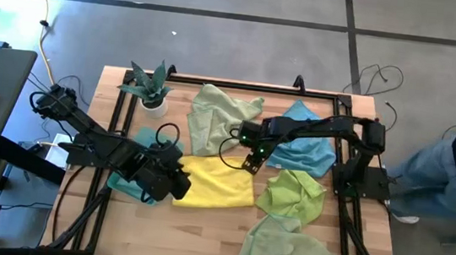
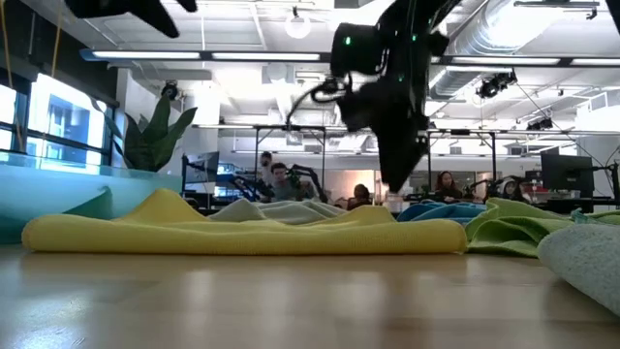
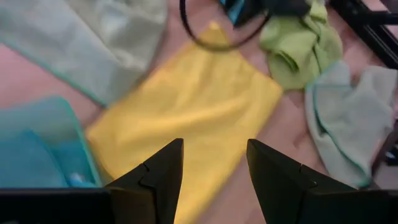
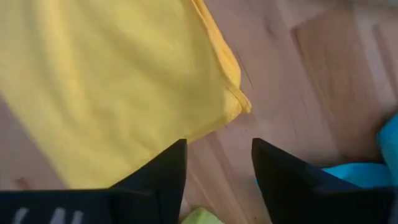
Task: Fold microfiber towels
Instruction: Fold the yellow microfiber towel
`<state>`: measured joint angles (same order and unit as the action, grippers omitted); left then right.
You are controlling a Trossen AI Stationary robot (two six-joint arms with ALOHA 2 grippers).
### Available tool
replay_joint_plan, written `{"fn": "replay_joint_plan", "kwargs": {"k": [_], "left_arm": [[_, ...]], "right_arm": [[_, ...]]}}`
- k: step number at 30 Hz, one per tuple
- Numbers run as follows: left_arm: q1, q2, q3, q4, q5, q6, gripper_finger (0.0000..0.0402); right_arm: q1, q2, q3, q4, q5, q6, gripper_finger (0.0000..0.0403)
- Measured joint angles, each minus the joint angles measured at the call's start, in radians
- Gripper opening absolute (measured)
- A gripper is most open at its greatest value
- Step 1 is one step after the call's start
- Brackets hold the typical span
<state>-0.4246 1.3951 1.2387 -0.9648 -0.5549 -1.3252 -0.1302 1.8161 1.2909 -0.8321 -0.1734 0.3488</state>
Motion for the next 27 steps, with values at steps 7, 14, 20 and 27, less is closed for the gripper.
{"fn": "replay_joint_plan", "kwargs": {"k": [7,14,20,27], "left_arm": [[-0.076,0.096,0.0,0.061,0.049,0.016,0.0168],[-0.145,0.233,0.001,0.176,0.041,0.255,0.0168],[-0.176,0.32,0.001,0.187,0.065,0.346,0.0168],[-0.18,0.367,0.001,0.383,0.057,0.443,0.0168]], "right_arm": [[0.108,-0.125,0.003,0.005,0.049,0.001,0.0187],[0.328,-0.159,0.003,0.055,0.292,0.008,0.0175],[0.47,-0.126,0.002,0.094,0.449,0.082,0.0172],[0.581,-0.099,-0.123,0.23,0.481,0.012,0.0172]]}}
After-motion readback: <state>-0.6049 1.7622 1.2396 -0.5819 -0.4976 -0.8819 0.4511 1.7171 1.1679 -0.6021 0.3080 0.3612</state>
